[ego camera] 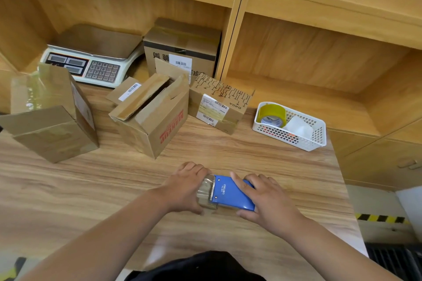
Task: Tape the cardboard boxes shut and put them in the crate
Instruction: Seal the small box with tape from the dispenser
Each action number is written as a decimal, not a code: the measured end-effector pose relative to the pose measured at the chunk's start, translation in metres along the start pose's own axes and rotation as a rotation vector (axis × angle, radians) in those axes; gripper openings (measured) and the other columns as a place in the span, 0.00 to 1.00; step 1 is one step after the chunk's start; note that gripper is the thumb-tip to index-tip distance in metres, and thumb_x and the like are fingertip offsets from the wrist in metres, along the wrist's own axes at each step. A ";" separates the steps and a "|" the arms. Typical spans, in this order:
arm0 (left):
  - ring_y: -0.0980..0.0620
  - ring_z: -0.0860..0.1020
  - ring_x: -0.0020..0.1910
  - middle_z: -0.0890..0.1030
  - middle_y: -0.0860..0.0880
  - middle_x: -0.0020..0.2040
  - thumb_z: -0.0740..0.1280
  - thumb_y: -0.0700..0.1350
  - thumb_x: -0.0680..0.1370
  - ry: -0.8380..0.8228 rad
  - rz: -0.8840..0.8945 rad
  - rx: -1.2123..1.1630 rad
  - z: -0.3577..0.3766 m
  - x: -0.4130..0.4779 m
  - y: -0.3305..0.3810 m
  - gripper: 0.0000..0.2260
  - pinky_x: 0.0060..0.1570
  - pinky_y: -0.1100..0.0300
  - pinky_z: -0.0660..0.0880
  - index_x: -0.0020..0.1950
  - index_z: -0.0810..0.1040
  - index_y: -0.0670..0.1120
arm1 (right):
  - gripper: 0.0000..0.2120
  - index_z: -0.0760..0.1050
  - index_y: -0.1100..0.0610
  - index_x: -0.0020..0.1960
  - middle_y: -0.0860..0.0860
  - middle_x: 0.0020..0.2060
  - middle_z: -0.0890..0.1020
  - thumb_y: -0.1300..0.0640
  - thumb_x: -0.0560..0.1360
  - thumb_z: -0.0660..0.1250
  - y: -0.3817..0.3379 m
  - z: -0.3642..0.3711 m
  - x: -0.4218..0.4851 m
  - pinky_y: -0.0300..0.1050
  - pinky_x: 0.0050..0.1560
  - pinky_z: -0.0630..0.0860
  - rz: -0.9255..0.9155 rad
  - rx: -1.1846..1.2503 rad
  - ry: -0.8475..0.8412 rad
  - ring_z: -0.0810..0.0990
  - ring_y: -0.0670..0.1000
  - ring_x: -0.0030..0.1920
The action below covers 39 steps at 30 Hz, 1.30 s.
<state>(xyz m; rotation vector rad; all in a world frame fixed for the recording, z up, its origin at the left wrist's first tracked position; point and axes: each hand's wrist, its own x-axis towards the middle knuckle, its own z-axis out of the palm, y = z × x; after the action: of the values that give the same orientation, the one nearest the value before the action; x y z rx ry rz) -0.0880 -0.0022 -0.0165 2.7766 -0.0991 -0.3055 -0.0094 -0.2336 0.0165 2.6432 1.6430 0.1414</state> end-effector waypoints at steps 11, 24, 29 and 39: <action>0.52 0.62 0.64 0.68 0.54 0.65 0.74 0.63 0.61 -0.037 0.006 0.013 0.000 0.005 0.000 0.44 0.68 0.62 0.57 0.72 0.62 0.51 | 0.40 0.61 0.48 0.74 0.44 0.47 0.75 0.32 0.65 0.61 0.017 -0.005 -0.023 0.38 0.42 0.74 0.018 0.056 -0.015 0.75 0.46 0.40; 0.54 0.60 0.63 0.67 0.56 0.65 0.75 0.62 0.61 -0.055 -0.022 -0.035 -0.004 0.006 0.001 0.44 0.65 0.64 0.56 0.72 0.61 0.52 | 0.43 0.55 0.45 0.76 0.41 0.49 0.70 0.33 0.65 0.59 0.052 -0.012 -0.057 0.33 0.44 0.68 0.106 0.130 -0.070 0.73 0.44 0.42; 0.55 0.60 0.62 0.67 0.56 0.64 0.75 0.61 0.62 -0.054 -0.018 -0.044 -0.003 0.009 0.002 0.43 0.63 0.66 0.56 0.72 0.61 0.52 | 0.40 0.64 0.48 0.72 0.41 0.48 0.72 0.33 0.64 0.59 0.058 -0.007 -0.069 0.33 0.43 0.70 0.104 0.081 -0.058 0.69 0.44 0.44; 0.55 0.62 0.61 0.68 0.55 0.64 0.75 0.60 0.61 -0.044 0.001 -0.049 -0.002 0.008 0.004 0.44 0.61 0.68 0.54 0.72 0.62 0.50 | 0.44 0.70 0.47 0.66 0.40 0.44 0.75 0.31 0.54 0.69 0.045 0.015 -0.056 0.35 0.42 0.75 0.059 0.035 -0.087 0.73 0.42 0.40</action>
<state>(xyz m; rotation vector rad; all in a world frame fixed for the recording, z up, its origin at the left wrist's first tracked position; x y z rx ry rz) -0.0797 -0.0059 -0.0154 2.7219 -0.1030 -0.3639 0.0079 -0.3036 0.0010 2.6833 1.5562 -0.0014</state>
